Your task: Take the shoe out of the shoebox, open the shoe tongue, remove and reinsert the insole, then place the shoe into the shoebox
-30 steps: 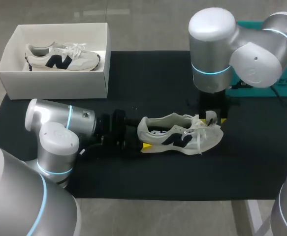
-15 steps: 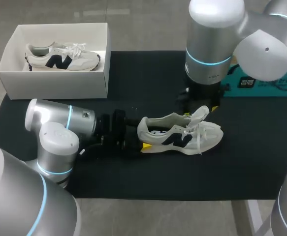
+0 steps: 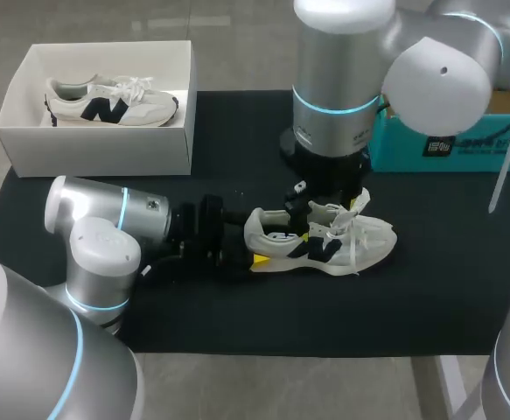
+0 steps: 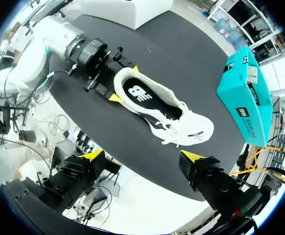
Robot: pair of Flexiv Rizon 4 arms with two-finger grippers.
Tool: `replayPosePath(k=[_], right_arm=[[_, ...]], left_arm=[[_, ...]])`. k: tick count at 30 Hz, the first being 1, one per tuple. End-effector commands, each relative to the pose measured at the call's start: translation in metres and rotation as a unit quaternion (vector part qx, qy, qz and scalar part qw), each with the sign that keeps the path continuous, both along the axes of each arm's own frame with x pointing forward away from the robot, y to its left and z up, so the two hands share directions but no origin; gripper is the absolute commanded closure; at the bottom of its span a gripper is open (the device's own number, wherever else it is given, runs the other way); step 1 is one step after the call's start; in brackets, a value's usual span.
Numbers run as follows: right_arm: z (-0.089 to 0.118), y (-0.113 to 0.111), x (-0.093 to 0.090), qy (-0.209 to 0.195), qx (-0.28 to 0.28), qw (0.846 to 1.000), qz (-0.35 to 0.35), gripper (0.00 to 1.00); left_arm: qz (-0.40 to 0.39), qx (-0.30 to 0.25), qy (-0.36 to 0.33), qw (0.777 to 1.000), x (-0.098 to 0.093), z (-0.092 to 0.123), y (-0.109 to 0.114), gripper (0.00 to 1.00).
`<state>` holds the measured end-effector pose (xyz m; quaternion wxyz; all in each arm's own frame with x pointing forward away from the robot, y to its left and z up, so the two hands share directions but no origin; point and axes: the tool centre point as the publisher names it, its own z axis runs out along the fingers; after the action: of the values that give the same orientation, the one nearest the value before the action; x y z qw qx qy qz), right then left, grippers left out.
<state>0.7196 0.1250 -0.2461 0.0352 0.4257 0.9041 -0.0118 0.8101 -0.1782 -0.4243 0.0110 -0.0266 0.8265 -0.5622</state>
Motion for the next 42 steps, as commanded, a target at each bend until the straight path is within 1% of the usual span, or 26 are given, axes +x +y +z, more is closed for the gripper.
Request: replayPosePath(k=[1,11,12,13,15,16,17,18,19,20,21,22,24,25,38,40,42], right_arm=[[-0.001,0.003,0.007,0.019,-0.010,0.999,0.048,0.00],[-0.001,0.003,0.007,0.019,-0.010,0.999,0.048,0.00],[-0.002,0.002,0.005,-0.002,0.006,0.998,0.069,0.00],[0.000,0.002,0.005,-0.032,0.008,0.993,0.111,0.00],[0.004,0.002,0.006,-0.069,0.026,0.983,0.167,0.00],[0.006,0.003,0.007,-0.080,0.024,0.977,0.195,0.00],[0.008,0.003,0.009,-0.085,0.015,0.974,0.209,0.00],[0.010,0.006,0.010,-0.094,0.023,0.964,0.248,0.00],[0.011,0.007,0.011,-0.092,0.008,0.963,0.251,0.00],[0.011,0.009,0.013,-0.090,0.003,0.959,0.268,0.29],[0.012,0.012,0.014,-0.093,0.003,0.952,0.292,0.76],[0.012,0.014,0.015,-0.083,-0.010,0.951,0.297,1.00],[0.011,0.019,0.016,-0.069,-0.026,0.945,0.318,1.00],[0.010,0.020,0.017,-0.057,-0.054,0.950,0.302,1.00],[0.010,0.021,0.018,-0.057,-0.055,0.949,0.304,1.00],[0.001,0.021,0.022,-0.050,-0.053,0.951,0.300,1.00],[-0.005,0.024,0.027,-0.052,-0.043,0.953,0.295,1.00]], left_arm=[[0.000,0.000,0.000,1.000,0.000,-0.001,0.000,1.00],[0.000,0.000,0.000,1.000,0.000,-0.001,0.000,1.00],[0.000,0.000,0.000,1.000,0.000,-0.001,0.000,1.00],[0.000,0.000,0.000,1.000,0.000,-0.001,0.000,1.00],[0.000,0.000,0.000,1.000,0.000,-0.001,0.000,1.00],[0.000,0.000,0.000,1.000,0.000,-0.001,0.000,1.00],[0.000,0.000,0.000,1.000,0.000,-0.001,0.000,1.00],[0.000,0.000,0.000,1.000,0.000,-0.001,0.000,1.00],[0.000,0.000,0.000,1.000,0.000,-0.001,0.000,1.00],[0.000,0.000,0.000,1.000,0.000,-0.001,0.000,1.00],[0.000,0.000,0.000,1.000,0.000,-0.001,0.000,1.00],[0.000,0.000,0.000,1.000,0.000,-0.001,0.000,1.00],[0.000,0.000,0.000,1.000,0.000,-0.001,0.000,1.00],[0.000,0.000,0.000,1.000,0.000,-0.001,0.000,1.00],[0.000,0.000,0.000,1.000,0.000,-0.001,0.000,1.00],[0.000,0.000,0.000,1.000,0.000,-0.001,0.000,1.00],[0.000,0.000,0.000,1.000,0.000,-0.001,0.000,1.00]])
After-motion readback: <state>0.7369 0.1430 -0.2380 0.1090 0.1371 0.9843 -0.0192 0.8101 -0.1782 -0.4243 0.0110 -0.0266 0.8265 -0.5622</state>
